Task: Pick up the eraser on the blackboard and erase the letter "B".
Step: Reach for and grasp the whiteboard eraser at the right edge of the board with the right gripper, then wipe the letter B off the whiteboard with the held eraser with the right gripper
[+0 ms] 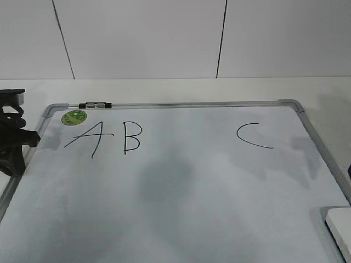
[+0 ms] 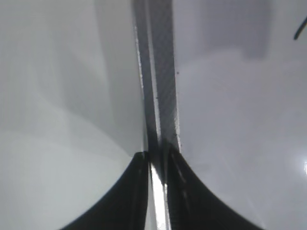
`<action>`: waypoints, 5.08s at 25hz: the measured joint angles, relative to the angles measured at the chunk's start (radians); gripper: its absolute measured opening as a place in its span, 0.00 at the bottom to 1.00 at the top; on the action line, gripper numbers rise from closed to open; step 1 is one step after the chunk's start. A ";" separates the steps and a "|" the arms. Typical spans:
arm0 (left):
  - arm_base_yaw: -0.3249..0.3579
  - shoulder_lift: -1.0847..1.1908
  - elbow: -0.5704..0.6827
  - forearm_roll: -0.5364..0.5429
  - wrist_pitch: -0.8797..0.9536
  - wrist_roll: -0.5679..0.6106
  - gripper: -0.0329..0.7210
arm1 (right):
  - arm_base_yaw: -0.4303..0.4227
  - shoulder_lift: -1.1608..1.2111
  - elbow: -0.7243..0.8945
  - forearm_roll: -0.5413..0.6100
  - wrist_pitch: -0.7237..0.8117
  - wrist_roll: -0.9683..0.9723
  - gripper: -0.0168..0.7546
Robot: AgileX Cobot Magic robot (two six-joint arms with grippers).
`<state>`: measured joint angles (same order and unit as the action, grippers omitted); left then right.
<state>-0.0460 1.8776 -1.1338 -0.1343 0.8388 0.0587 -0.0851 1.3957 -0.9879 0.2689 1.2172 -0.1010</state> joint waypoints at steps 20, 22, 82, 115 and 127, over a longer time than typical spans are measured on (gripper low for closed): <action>0.000 0.000 -0.002 -0.010 0.000 0.000 0.08 | 0.002 -0.242 0.173 -0.060 0.002 0.062 0.73; 0.000 0.000 -0.002 -0.010 0.000 0.000 0.08 | 0.002 -0.255 0.198 -0.066 0.002 0.063 0.73; 0.000 0.000 -0.002 -0.008 0.000 0.006 0.08 | 0.153 0.055 0.277 -0.164 -0.197 0.081 0.89; 0.000 0.000 -0.002 -0.008 0.000 0.008 0.08 | 0.153 0.118 0.225 -0.164 -0.188 0.078 0.75; 0.000 0.000 -0.002 -0.008 0.000 0.010 0.08 | 0.236 0.133 -0.052 -0.160 -0.015 0.101 0.75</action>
<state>-0.0460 1.8776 -1.1360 -0.1423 0.8388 0.0683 0.1512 1.5286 -1.0396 0.1087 1.2026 0.0000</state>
